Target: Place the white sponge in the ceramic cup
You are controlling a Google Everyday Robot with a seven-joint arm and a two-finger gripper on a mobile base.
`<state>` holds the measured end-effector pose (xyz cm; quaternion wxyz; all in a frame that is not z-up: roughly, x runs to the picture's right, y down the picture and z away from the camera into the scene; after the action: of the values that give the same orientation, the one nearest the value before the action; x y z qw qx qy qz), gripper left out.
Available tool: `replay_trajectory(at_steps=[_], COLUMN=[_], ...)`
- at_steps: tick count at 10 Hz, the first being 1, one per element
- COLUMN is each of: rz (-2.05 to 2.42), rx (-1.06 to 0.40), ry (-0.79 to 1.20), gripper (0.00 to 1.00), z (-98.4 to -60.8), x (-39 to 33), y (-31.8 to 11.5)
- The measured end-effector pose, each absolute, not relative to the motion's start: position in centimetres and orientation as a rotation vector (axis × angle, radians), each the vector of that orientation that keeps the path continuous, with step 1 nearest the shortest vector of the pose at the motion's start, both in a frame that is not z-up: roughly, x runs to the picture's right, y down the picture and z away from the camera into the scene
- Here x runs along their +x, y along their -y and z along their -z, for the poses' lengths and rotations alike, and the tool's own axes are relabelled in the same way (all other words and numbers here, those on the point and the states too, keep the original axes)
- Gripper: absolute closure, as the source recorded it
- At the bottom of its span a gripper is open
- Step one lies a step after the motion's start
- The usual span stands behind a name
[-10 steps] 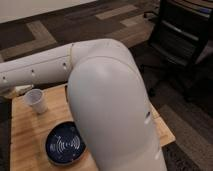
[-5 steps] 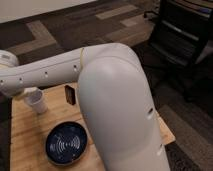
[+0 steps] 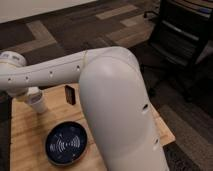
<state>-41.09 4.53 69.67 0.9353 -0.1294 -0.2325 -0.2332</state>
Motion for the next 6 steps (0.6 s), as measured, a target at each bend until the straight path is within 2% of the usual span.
replay_trajectory(at_steps=[6], rz=[0.464], rx=[-0.286], ry=[0.463], gripper=[1.00], z=[-70.60], x=[-40.24], y=[-4.68])
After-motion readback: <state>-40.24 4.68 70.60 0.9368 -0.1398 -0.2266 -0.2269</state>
